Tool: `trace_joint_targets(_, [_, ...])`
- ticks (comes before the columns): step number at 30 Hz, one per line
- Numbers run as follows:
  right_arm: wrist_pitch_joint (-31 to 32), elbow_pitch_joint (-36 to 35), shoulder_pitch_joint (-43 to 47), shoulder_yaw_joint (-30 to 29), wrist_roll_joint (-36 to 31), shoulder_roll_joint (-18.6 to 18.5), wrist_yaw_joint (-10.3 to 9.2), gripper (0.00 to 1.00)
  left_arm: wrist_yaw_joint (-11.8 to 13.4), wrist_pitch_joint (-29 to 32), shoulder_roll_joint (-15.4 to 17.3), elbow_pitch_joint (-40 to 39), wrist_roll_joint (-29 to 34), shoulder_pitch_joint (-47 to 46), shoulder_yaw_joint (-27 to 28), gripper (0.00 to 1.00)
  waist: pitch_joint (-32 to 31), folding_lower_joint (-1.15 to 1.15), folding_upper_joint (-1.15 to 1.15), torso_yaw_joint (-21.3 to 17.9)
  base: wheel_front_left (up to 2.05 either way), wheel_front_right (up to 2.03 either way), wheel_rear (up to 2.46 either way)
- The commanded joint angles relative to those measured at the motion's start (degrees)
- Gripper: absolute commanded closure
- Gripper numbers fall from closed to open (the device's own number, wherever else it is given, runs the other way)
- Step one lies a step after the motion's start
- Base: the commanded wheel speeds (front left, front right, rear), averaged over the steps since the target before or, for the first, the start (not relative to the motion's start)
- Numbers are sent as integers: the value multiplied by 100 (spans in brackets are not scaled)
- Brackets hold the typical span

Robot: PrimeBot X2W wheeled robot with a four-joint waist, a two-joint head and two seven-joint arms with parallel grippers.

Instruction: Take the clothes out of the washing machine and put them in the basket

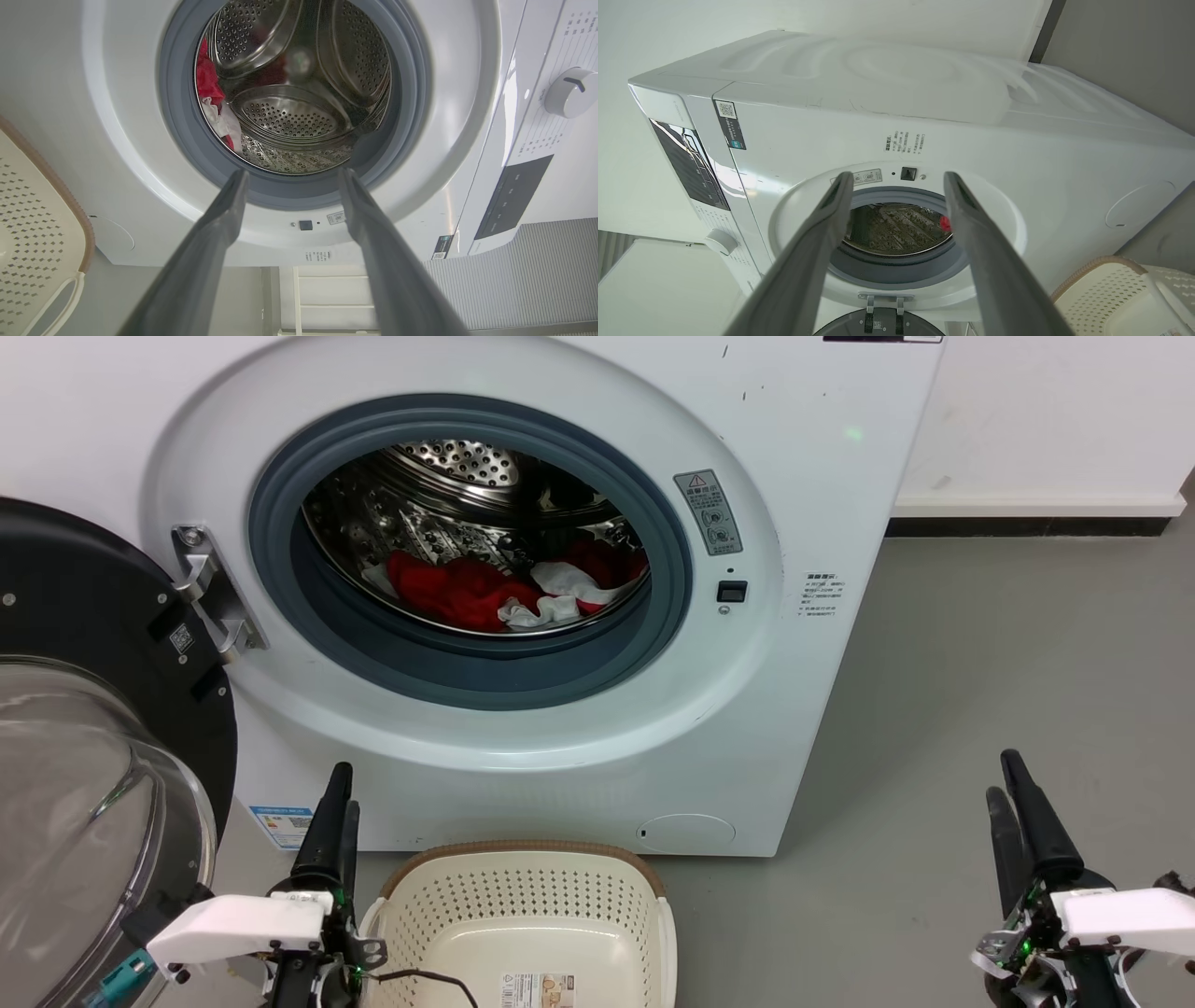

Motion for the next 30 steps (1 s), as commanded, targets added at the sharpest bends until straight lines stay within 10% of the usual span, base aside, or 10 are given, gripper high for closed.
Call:
trace_joint_targets(1, [-85, -212, -68, 26, -318, -4, 1, 0, -8, -86, 16, -185, 279, -194, -46, 0, -1, 0, 0, 7, 0, 0, 0])
trace_joint_targets(30, [-698, -786, 211, 136, -4077, -1, 2, 0, -14, -700, 46, -562, 3663, -288, -457, 0, -18, 0, 0, 104, 0, 0, 0])
